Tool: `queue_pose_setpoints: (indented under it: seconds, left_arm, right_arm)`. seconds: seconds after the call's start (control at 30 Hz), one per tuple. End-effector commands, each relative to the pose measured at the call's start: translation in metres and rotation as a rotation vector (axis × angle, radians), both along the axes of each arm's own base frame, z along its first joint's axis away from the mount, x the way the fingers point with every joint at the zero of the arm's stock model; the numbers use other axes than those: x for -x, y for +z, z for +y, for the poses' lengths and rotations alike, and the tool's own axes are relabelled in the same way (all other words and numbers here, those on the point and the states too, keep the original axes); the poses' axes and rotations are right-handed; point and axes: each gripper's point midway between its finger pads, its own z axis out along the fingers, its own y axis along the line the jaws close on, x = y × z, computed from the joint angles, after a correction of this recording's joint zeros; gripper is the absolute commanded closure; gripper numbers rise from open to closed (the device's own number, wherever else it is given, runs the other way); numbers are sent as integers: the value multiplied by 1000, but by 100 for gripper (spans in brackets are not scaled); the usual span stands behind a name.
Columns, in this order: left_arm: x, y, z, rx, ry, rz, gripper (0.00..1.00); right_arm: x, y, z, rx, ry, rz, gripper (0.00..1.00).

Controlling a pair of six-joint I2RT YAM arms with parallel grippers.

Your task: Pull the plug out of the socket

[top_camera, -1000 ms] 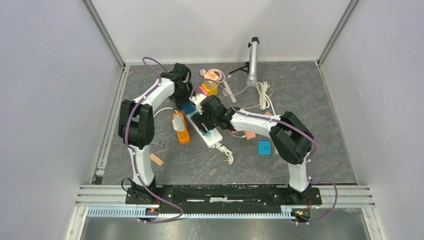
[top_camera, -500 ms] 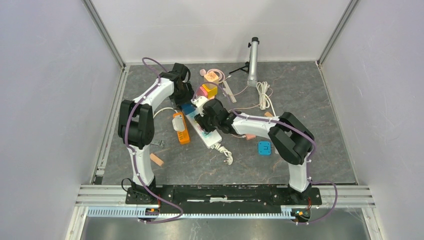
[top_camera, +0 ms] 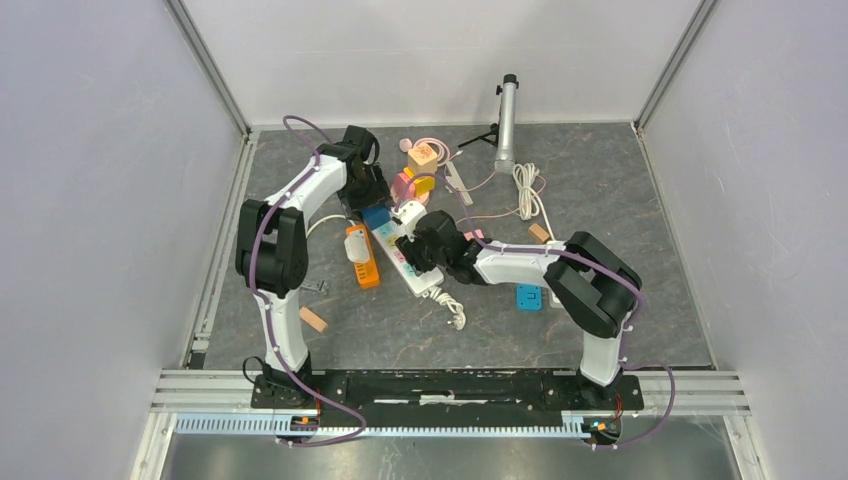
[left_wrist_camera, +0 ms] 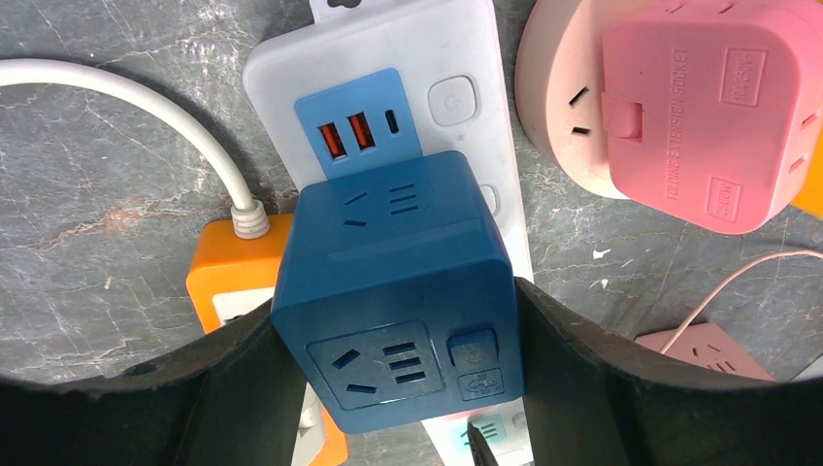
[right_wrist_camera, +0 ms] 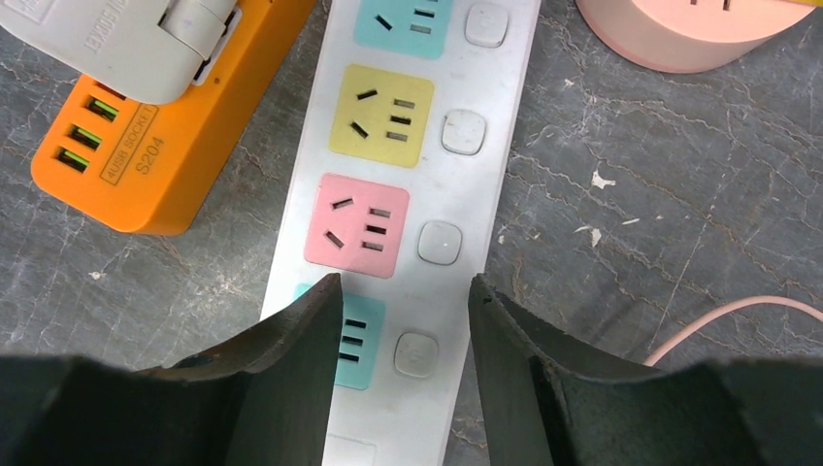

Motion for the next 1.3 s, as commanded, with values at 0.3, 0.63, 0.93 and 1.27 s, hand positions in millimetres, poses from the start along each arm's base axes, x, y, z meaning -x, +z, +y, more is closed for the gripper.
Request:
queue_pose_setpoints:
  seconds: [0.3, 0.63, 0.93, 1.27]
  left_arm:
    - [-13, 43, -3, -76, -21, -145, 61]
    - [-18, 53, -1, 113, -23, -120, 61]
    - [0, 48, -18, 67, 12, -137, 63]
    - [-1, 66, -15, 212, 17, -125, 61]
  right_arm:
    - [48, -73, -50, 304, -32, 149, 46]
    - [56, -76, -52, 286, -16, 173, 45]
    - [61, -80, -48, 288, -5, 189, 44]
    - [60, -82, -49, 297, -4, 187, 44]
